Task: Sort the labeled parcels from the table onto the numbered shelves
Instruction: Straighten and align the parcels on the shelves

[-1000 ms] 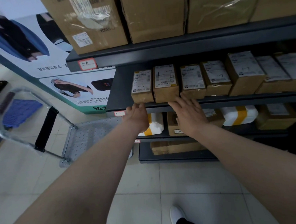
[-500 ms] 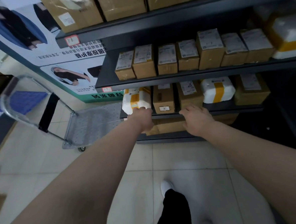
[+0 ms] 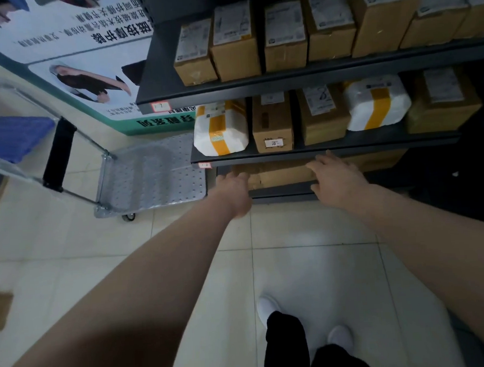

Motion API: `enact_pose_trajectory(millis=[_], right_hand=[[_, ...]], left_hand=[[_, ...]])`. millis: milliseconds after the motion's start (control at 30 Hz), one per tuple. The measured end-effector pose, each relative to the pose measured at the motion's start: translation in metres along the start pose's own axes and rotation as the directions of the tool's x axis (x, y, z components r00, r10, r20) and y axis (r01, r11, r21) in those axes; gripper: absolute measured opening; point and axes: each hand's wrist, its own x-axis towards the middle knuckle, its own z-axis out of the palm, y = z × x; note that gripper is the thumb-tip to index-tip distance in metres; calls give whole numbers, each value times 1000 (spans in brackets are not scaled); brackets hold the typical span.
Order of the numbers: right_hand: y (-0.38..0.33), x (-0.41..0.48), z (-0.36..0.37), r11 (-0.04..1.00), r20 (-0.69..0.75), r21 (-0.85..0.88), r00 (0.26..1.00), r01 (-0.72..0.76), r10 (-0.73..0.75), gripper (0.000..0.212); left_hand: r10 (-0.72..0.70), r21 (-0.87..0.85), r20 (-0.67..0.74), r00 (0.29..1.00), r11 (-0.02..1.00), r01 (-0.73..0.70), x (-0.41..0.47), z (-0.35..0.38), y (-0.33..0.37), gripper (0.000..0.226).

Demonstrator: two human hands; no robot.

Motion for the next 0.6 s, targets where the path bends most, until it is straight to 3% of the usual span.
enact_pose_trajectory(millis=[233,367,500,600], right_hand=[[-35,84,42,997,-35,71,999,-1,4,59],[-24,146,60,999,-162,33,987,0,5,66],[-3,206,69,999,-298,-17,954,-42,35,78],[4,242,75,998,-298,17,953,-60,63,88]], left_hand=[[-39,-97,-61,997,995,33,77,31,-48,64],[-67,-160,-161,985,986,41,131,42,-54,67],[-78,-65,-329,941,996,60,186,45,-65,73],[-97,-8,-398,912,995,102,220,42,-76,80]])
